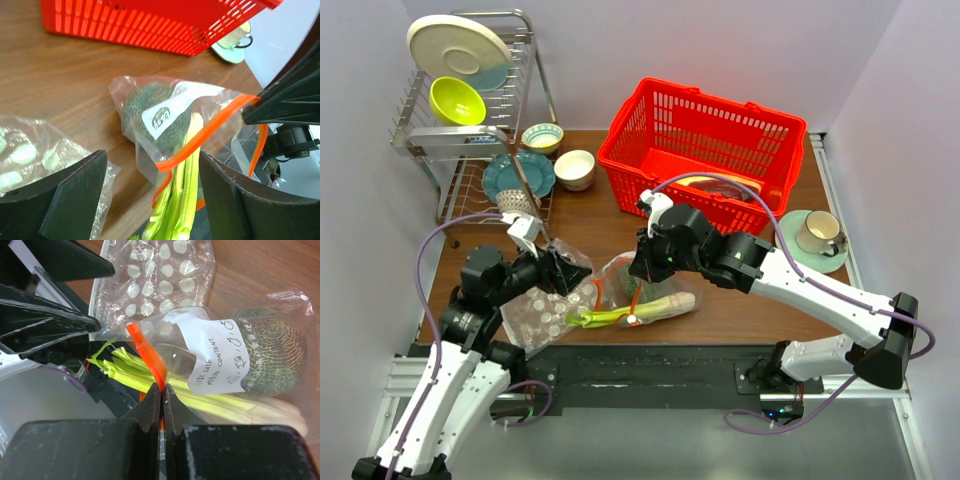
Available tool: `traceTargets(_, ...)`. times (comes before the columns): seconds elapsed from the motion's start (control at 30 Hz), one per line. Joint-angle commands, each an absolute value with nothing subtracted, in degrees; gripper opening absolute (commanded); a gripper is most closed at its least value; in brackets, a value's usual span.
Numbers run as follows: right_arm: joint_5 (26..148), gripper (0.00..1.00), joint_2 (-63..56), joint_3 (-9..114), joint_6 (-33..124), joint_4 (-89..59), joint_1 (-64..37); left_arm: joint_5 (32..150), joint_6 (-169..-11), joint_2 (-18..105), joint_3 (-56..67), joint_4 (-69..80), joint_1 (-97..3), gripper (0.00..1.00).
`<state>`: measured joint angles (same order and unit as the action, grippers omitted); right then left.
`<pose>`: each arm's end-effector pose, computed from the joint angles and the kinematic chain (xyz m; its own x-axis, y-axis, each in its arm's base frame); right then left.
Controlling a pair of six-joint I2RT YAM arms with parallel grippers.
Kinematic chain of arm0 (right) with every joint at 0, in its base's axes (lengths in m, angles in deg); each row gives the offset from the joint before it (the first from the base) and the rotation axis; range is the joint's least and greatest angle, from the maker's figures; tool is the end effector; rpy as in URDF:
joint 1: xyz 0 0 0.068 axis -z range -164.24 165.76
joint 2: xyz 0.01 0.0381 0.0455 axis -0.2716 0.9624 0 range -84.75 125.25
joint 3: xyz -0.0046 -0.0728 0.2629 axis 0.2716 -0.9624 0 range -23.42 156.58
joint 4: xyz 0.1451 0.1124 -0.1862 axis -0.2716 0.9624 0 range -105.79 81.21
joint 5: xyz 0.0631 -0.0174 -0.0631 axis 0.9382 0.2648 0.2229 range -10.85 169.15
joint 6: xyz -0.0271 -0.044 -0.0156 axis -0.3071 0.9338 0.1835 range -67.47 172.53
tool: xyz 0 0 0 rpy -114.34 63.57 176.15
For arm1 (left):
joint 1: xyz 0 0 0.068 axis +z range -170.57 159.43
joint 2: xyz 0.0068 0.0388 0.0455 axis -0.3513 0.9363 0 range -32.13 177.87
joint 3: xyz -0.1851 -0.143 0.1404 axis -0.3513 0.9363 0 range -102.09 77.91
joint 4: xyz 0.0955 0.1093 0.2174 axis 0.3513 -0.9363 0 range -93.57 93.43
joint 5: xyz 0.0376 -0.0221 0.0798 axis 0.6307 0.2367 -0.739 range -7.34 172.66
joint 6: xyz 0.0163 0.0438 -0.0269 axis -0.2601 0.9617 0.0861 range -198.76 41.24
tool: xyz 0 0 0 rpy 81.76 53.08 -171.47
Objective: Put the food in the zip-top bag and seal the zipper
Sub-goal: Zip the zipper food storage bag at the center of the board.
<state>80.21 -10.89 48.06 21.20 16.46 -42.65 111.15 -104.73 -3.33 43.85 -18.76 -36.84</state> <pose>0.1482 0.2423 0.3545 -0.7013 -0.1479 -0.6974 -0.5795 0.6881 0.4368 0.1179 -0.0521 0.2922 -0.5510 -0.2402 -0.7992 0.4928 0.6793 -0.5439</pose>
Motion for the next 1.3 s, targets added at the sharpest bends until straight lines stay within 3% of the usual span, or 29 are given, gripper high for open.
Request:
traceTargets(0.0,79.94,0.0,-13.03,49.88,20.1,13.21,-42.16,112.63,-106.96,-2.16,44.51,-15.82,-37.62,0.77)
traceTargets(0.13,79.24,0.0,-13.56,50.32,20.1,13.65,-41.9,111.41,-109.69,-0.4,46.79,-11.79,-41.04,0.71)
traceTargets(0.37,77.83,0.0,-14.44,50.14,19.92,14.26,-41.37,101.48,-113.47,4.33,48.47,-6.06,-55.35,0.68)
traceTargets(0.6,77.48,0.0,-15.93,49.7,19.74,14.09,-41.02,93.39,-112.51,8.47,46.1,-7.55,-60.03,0.61)
traceTargets(0.67,77.48,0.0,-16.28,49.18,19.57,13.83,-40.93,90.85,-112.07,10.4,44.96,-8.17,-60.47,0.47)
traceTargets(0.7,77.48,0.0,-16.55,49.09,19.57,13.83,-40.84,89.88,-111.72,11.11,44.43,-8.6,-60.56,0.33)
traceTargets(0.77,77.57,0.0,-16.72,48.83,19.65,13.74,-40.76,87.86,-110.84,12.87,42.59,-9.84,-60.82,0.17)
traceTargets(0.8,77.65,0.0,-16.9,48.74,19.66,13.91,-40.84,87.59,-110.66,13.31,41.88,-10.1,-60.82,0.04)
traceTargets(0.83,77.48,0.0,-17.07,48.56,19.92,14.09,-40.76,87.41,-110.49,13.83,41.27,-10.71,-60.91,0.0)
traceTargets(1.23,75.64,0.0,-15.94,51.11,27.47,20.77,-37.33,91.8,-114.08,17.27,28.69,-23.2,-61.0,0.0)
traceTargets(1.27,74.76,0.04,-15.5,51.54,28.17,21.55,-37.07,92.32,-114.96,17.27,28.87,-22.94,-61.0,0.0)
